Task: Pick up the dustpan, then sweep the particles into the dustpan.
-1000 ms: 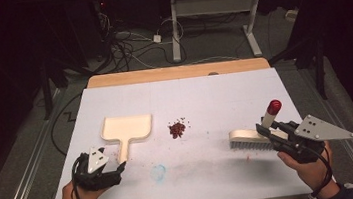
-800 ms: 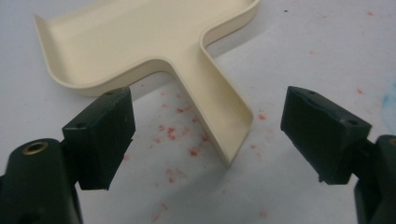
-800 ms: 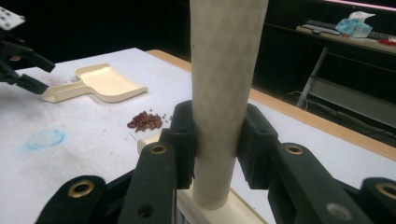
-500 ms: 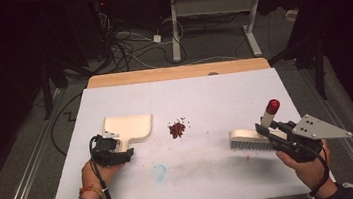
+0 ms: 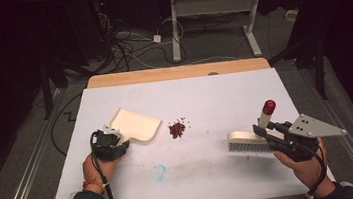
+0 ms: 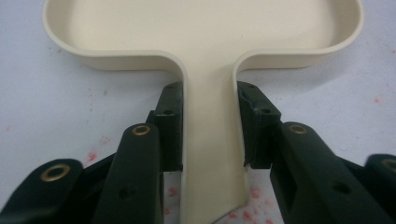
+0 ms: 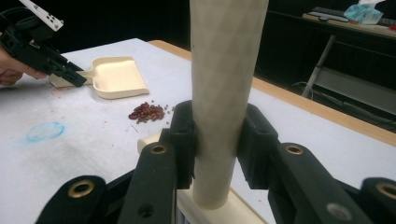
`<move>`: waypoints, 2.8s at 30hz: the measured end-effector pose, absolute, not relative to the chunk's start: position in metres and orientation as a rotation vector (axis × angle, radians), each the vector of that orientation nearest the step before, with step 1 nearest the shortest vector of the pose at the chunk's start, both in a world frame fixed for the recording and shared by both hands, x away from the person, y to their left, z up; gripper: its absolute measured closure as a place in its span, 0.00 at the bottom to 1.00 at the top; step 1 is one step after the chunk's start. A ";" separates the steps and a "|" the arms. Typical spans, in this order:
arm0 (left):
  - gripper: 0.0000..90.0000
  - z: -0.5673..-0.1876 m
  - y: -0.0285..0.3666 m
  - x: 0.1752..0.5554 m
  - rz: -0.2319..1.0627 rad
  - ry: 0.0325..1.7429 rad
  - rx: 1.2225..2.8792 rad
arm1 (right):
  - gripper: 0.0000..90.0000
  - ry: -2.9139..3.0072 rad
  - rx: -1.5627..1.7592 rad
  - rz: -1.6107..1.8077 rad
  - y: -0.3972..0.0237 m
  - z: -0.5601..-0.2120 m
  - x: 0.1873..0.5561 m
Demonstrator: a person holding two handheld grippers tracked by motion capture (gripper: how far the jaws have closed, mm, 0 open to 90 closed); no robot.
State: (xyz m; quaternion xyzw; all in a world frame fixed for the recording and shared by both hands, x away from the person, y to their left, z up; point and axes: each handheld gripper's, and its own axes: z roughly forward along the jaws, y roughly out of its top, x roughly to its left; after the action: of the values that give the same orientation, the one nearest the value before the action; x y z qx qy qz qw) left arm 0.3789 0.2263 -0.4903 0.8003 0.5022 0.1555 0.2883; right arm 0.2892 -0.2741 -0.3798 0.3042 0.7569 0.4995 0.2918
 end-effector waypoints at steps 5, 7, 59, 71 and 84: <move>0.71 -0.485 0.228 0.377 0.431 1.306 2.122 | 0.78 2.013 0.816 1.332 -0.275 -0.380 0.291; 0.71 -0.484 0.229 0.376 0.437 1.298 2.117 | 0.78 1.995 0.834 1.331 -0.276 -0.380 0.292; 0.71 -0.471 0.200 0.297 0.349 1.045 2.237 | 0.78 1.922 0.993 1.338 -0.219 -0.374 0.402; 0.71 -0.474 0.197 0.297 0.342 1.030 2.247 | 0.78 1.960 0.961 1.270 -0.167 -0.366 0.451; 0.71 -0.475 0.197 0.297 0.338 1.032 2.243 | 0.78 1.985 0.974 1.250 -0.127 -0.379 0.474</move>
State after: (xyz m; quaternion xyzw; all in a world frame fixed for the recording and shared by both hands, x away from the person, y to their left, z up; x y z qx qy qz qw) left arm 0.2966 0.1968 -0.4746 0.8531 0.3924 0.1285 0.3190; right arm 0.4741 -0.1266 -0.3792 0.3663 0.7463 0.4701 0.2964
